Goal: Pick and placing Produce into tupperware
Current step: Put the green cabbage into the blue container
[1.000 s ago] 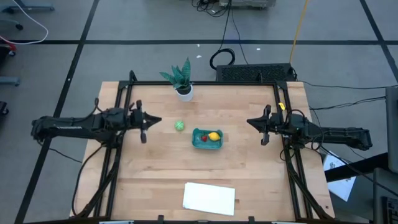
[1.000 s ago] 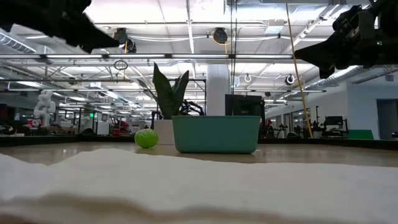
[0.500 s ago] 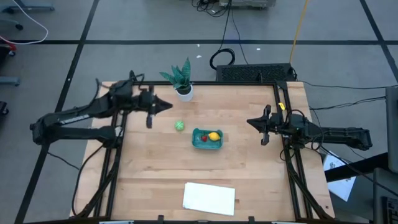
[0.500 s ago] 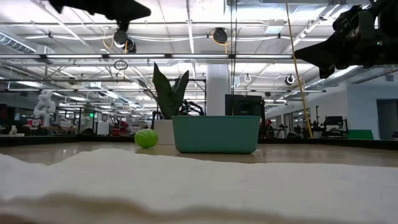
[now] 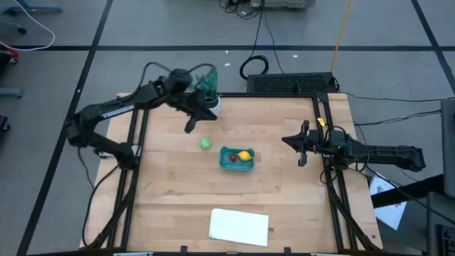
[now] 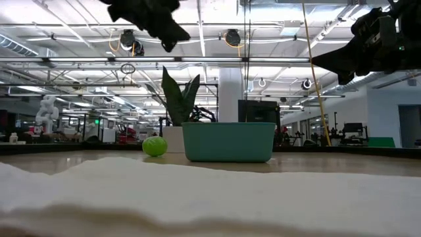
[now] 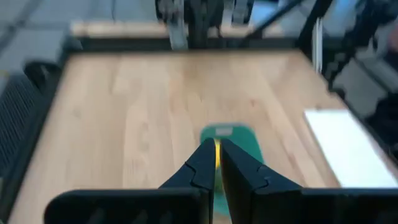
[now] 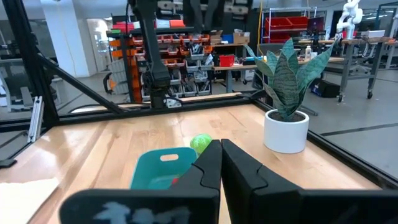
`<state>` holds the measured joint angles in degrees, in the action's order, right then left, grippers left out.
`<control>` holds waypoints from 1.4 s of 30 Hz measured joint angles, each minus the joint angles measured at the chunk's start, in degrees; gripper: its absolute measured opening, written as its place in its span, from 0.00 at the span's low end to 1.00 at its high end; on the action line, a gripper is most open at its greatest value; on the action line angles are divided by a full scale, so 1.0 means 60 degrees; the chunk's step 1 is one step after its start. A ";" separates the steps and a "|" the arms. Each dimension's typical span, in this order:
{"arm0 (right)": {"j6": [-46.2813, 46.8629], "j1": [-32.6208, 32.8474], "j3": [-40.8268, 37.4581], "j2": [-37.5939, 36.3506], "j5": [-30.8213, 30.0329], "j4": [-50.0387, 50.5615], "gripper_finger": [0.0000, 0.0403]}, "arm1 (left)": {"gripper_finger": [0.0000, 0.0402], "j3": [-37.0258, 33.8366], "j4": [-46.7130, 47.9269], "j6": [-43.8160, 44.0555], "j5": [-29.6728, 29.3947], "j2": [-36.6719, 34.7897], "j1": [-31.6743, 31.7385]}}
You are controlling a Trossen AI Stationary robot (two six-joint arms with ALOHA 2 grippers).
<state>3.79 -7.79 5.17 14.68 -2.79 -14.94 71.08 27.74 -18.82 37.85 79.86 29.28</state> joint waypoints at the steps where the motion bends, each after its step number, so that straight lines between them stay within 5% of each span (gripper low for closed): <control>1: 0.0000 0.0000 0.0000 0.0000 0.0000 0.0001 0.00 | 0.06 0.0315 0.0474 -0.0222 -0.0065 0.0262 -0.0028; 23: -0.0008 0.0000 -0.0313 0.0001 -0.0022 -0.0621 0.00 | 0.06 0.4619 0.6216 -0.2976 -0.2727 0.3075 -0.0362; 32: -0.0015 0.0000 -0.0336 0.0025 -0.0025 -0.0586 0.00 | 0.06 0.4763 0.6632 -0.5079 -0.3213 0.3095 -0.0965; 42: -0.0007 0.0000 -0.0346 0.0025 -0.0025 -0.0586 0.00 | 0.06 0.4763 0.6681 -0.7488 -0.4953 0.3091 -0.1813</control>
<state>3.75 -7.79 3.09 14.83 -2.94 -18.46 99.66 67.83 -63.75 8.13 98.41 18.40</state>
